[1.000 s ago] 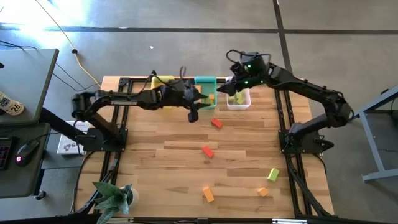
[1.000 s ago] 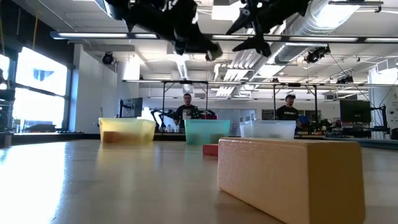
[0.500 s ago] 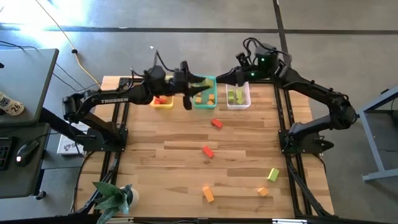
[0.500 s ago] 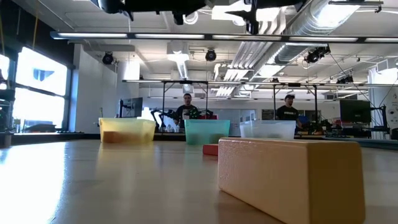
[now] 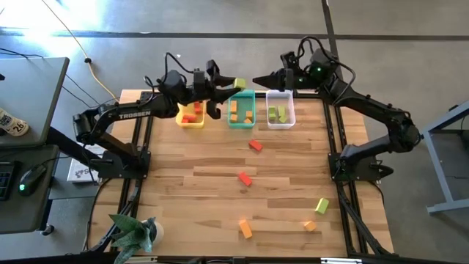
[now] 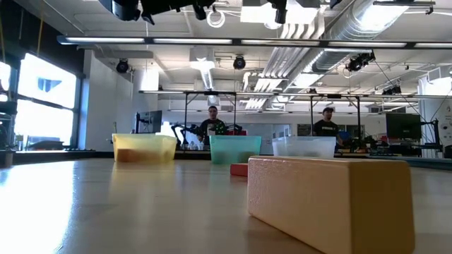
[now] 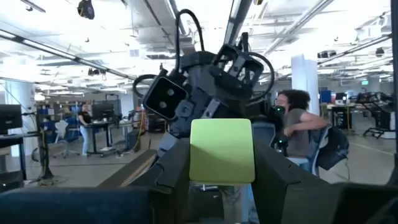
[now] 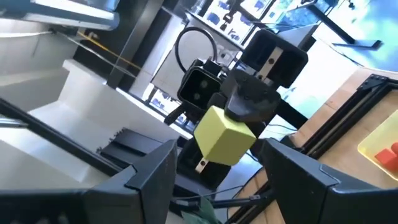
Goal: Sort & place blocks by color
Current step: Put the green block into the transparent bin
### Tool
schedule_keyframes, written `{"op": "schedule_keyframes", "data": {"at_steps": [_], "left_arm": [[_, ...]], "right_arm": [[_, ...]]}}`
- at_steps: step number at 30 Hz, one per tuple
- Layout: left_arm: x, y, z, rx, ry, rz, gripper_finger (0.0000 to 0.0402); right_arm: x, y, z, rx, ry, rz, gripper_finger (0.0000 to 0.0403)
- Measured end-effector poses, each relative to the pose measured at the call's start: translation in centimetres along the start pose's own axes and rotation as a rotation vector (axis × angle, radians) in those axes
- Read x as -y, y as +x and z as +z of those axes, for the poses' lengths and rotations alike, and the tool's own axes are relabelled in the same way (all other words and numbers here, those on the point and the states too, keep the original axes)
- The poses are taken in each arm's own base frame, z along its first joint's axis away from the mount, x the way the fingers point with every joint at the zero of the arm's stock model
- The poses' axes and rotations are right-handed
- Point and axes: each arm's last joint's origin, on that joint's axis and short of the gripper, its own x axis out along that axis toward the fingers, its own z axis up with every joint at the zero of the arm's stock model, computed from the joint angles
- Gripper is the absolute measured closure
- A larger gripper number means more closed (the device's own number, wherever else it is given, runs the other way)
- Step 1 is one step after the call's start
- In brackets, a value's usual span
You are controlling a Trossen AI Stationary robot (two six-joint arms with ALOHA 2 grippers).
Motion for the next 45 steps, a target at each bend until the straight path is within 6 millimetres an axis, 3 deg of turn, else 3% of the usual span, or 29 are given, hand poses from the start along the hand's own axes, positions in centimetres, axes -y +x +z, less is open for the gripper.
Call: {"op": "schedule_keyframes", "data": {"at_steps": [12, 35, 38, 45], "left_arm": [[0.2, 0.0, 0.0, -0.001, 0.002, -0.05, 0.0301], [0.2, 0.0, 0.0, -0.004, 0.002, -0.056, 0.0301], [0.2, 0.0, -0.1, -0.008, 0.009, -0.055, 0.0301], [0.2, 0.0, -0.1, -0.006, 0.048, -0.057, 0.0289]], "right_arm": [[0.4, 2.5, -1.8, -0.011, 0.075, -0.018, 0.0178], [2.0, 5.5, -2.3, 0.026, 0.145, 0.091, 0.0179], [2.1, 5.6, -2.4, 0.028, 0.144, 0.085, 0.0194], [2.1, 5.5, -2.3, 0.044, 0.141, 0.08, 0.0276]]}}
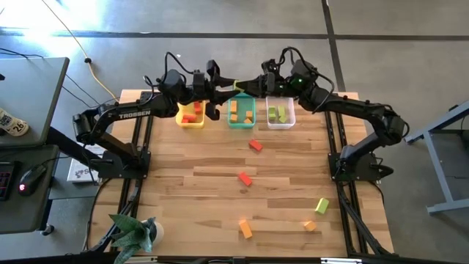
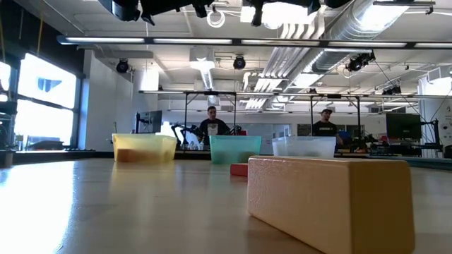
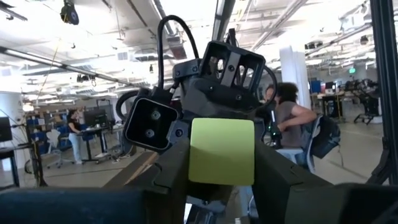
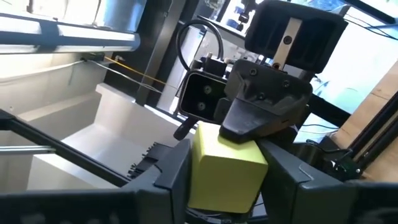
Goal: Sort & place blocks by color
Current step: Put the green block into the transparent bin
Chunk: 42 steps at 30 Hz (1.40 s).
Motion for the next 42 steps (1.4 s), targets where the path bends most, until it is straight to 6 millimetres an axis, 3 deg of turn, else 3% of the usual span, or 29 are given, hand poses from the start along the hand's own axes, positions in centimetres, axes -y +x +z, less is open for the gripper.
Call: {"op": "schedule_keyframes", "data": {"at_steps": [19, 30, 42], "left_arm": [[0.0, 0.0, -1.1, -0.104, 0.113, 0.002, 0.0229], [-0.2, -0.3, -2.3, -0.227, 0.071, 0.033, 0.0183], [-0.5, -0.4, -2.5, -0.263, 0.118, 0.121, 0.0173]], "right_arm": [[0.9, -0.1, -0.2, -0.055, -0.045, -0.061, 0.0286], [2.1, -0.9, 0.6, -0.091, -0.068, -0.121, 0.0286], [5.0, -2.8, 0.7, -0.192, -0.082, -0.37, 0.0286]]}}
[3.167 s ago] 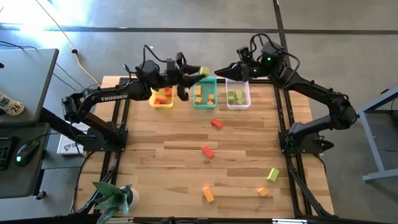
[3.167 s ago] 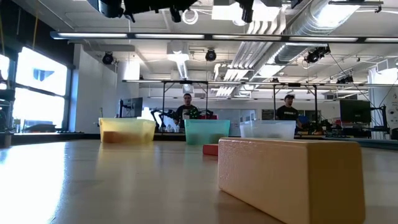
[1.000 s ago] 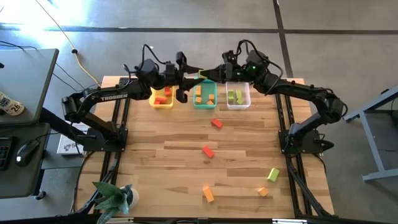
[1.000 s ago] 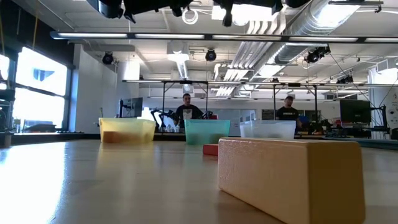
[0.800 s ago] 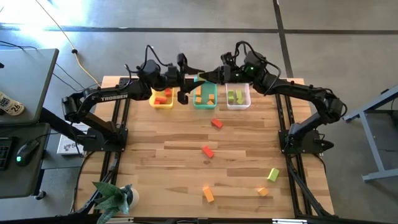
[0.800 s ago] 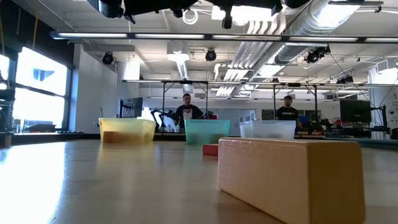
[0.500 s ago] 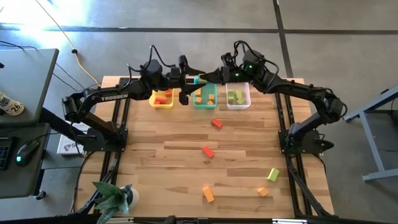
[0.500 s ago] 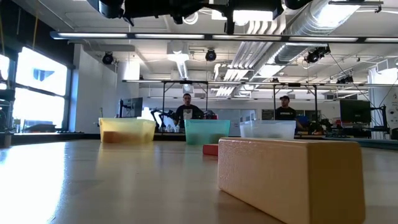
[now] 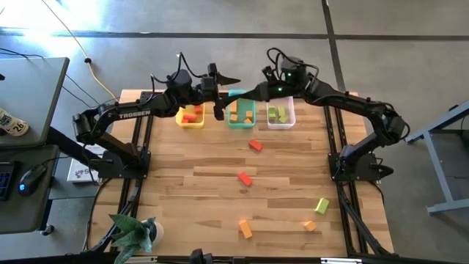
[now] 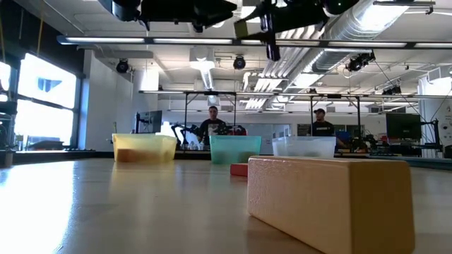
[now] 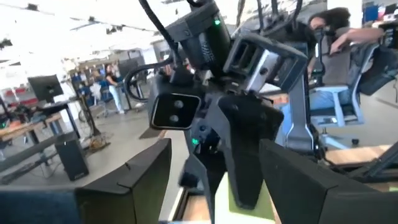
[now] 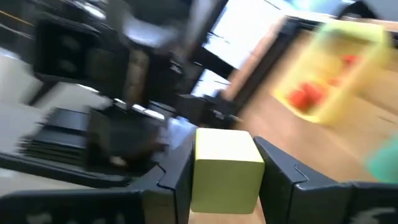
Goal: Sort & place blocks by color
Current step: Put the green block into the transparent bin
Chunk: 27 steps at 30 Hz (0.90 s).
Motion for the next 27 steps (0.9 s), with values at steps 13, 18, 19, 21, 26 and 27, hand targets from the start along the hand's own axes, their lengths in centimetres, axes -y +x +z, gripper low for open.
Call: {"op": "schedule_keyframes", "data": {"at_steps": [13, 18, 19, 21, 26, 27], "left_arm": [[0.2, 0.0, -0.6, -0.061, -0.066, -0.019, 0.0174], [0.5, -0.1, -1.5, -0.155, -0.161, -0.033, 0.0174], [0.5, -0.1, -1.7, -0.174, -0.173, -0.035, 0.0174], [0.8, -0.2, -2.1, -0.222, -0.196, -0.044, 0.0174], [1.7, -0.4, -3.2, -0.352, -0.21, -0.062, 0.0174], [1.8, -0.5, -3.4, -0.38, -0.203, -0.056, 0.0174]], "right_arm": [[5.5, -3.0, -1.8, -0.125, -0.136, -0.738, 0.0287], [6.4, -4.0, -2.1, -0.165, -0.21, -0.938, 0.0287], [6.6, -4.0, -2.1, -0.172, -0.219, -0.956, 0.0287], [7.3, -3.9, -2.1, -0.197, -0.216, -0.991, 0.0287], [9.8, -2.5, -2.8, -0.312, -0.222, -1.067, 0.0287], [10.4, -2.1, -2.9, -0.33, -0.218, -1.079, 0.0287]]}}
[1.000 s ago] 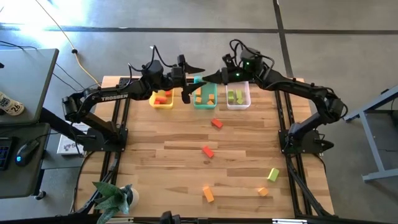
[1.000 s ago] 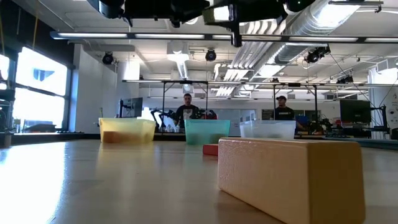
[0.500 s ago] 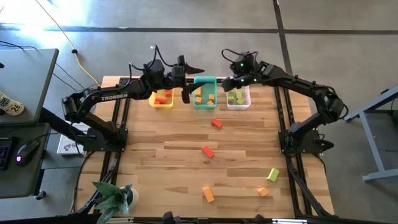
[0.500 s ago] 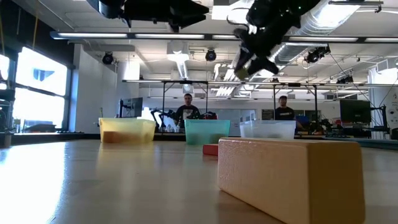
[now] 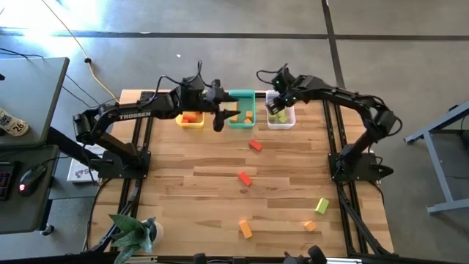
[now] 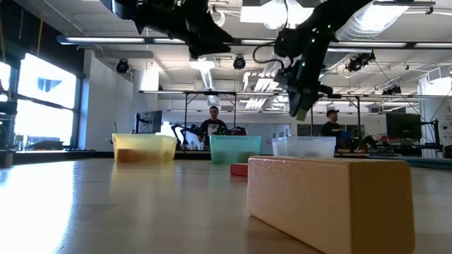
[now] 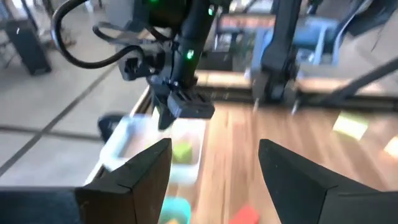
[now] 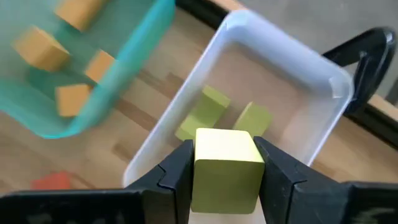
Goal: Sort & place blocks by color
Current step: Put the green block into the transparent bin, then put the orange block into the yellow bin
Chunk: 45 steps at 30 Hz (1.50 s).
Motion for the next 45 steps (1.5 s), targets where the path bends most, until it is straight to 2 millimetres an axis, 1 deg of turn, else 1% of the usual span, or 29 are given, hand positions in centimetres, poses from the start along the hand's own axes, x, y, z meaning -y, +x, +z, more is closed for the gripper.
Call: {"op": "schedule_keyframes", "data": {"at_steps": [3, 7, 10, 13, 15, 17, 21, 24, 30, 36, 41, 45], "left_arm": [[0.4, 0.1, -0.7, -0.079, 0.023, 0.03, 0.0174], [0.9, 0.1, -1.4, -0.162, 0.028, 0.055, 0.0174], [1.3, 0.1, -1.7, -0.203, 0.027, 0.06, 0.0174], [1.6, 0.1, -1.9, -0.223, 0.026, 0.051, 0.0174], [1.7, 0.2, -2.0, -0.236, 0.026, 0.046, 0.0174], [1.9, 0.2, -2.1, -0.243, 0.028, 0.039, 0.0174], [2.0, 0.1, -2.2, -0.26, 0.025, 0.036, 0.0174], [2.0, 0.1, -2.3, -0.27, 0.023, 0.035, 0.0174], [2.0, 0.1, -2.3, -0.271, 0.023, 0.035, 0.0174], [2.0, 0.1, -2.3, -0.272, 0.023, 0.034, 0.0174], [2.0, 0.1, -2.5, -0.285, 0.02, 0.032, 0.0174], [2.1, 0.0, -2.6, -0.307, 0.016, 0.026, 0.0174]], "right_arm": [[-0.2, 1.6, -0.2, -0.058, -0.01, -0.045, 0.0287], [-0.3, 3.0, -0.6, -0.121, -0.016, -0.063, 0.0281], [-0.4, 3.8, -0.7, -0.146, -0.026, -0.074, 0.0246], [-0.4, 4.1, -0.7, -0.156, -0.024, -0.081, 0.0209], [-0.4, 4.1, -0.8, -0.162, 0.001, -0.076, 0.0192], [-0.4, 4.0, -0.9, -0.176, 0.04, -0.059, 0.0183], [-0.5, 3.3, -1.2, -0.213, 0.105, -0.019, 0.0179], [-1.1, 2.5, -1.8, -0.24, 0.145, 0.003, 0.0178], [-3.4, -0.1, -3.0, -0.23, 0.179, 0.031, 0.0177], [-6.2, -2.7, -5.0, -0.208, 0.209, 0.034, 0.0176], [-8.2, -3.6, -6.8, -0.216, 0.206, -0.004, 0.0176], [-9.9, -4.2, -8.0, -0.212, 0.237, 0.014, 0.0176]]}}
